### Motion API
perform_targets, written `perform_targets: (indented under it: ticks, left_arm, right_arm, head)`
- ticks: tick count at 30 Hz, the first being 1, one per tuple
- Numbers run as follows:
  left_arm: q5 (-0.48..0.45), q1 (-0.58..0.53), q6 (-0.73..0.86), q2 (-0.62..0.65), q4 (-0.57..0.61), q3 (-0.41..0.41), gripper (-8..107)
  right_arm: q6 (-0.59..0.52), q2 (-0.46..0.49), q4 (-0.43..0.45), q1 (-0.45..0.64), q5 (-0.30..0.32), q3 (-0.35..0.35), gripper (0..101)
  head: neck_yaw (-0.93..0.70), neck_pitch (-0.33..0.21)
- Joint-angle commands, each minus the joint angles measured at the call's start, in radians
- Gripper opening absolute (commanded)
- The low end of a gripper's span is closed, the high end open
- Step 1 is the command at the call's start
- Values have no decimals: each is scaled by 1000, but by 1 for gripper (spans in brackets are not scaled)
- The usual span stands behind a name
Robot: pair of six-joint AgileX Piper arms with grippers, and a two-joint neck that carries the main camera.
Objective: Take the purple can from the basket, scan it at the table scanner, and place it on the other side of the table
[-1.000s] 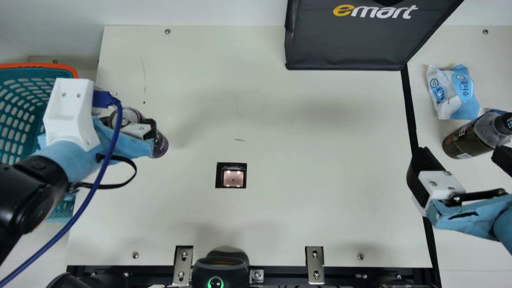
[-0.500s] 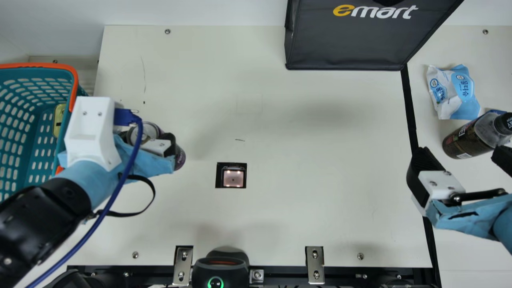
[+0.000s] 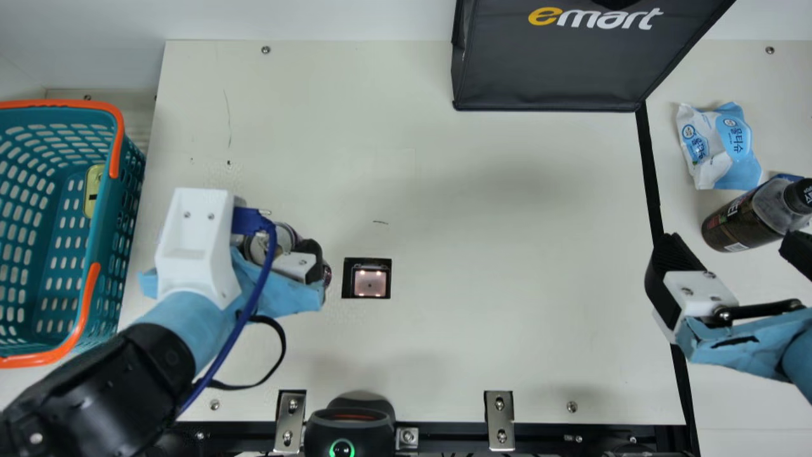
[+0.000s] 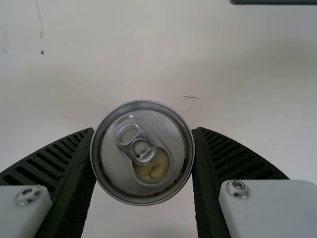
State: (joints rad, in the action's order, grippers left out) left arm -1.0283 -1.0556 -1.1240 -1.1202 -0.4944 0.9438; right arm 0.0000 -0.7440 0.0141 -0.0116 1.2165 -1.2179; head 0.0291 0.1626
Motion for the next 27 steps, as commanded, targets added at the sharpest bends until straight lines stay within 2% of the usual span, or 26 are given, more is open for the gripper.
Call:
perform_targets:
  ticks: [1,27]
  left_arm:
    - [-11,-45,-46,-3,-8,1,-8]
    - [-102,-417,-432,-77,-110,-28,-8]
  right_arm:
    - [0,0,0,0,0,0,95]
    - [0,0,0,0,0,0,95]
  head:
    - [-2,-24]
    - [-2,-24]
